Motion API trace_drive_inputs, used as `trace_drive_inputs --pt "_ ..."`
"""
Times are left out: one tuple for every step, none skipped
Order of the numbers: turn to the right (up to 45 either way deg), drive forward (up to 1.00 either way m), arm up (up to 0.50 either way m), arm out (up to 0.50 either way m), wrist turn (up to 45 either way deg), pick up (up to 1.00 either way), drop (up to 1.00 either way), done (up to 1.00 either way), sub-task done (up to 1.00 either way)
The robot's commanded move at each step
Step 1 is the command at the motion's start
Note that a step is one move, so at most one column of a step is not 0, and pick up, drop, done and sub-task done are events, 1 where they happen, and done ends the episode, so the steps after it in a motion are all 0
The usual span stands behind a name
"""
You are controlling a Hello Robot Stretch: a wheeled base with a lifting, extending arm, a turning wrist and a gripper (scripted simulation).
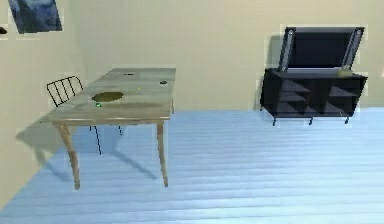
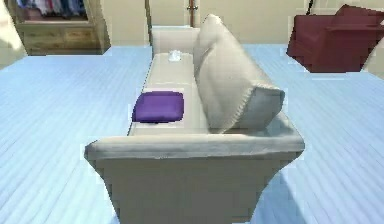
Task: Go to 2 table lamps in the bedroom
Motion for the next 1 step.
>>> trace_drive_inputs --pt "0.0 0.50 0.00 0.00 0.0 0.00 0.00 0.00 0.00"
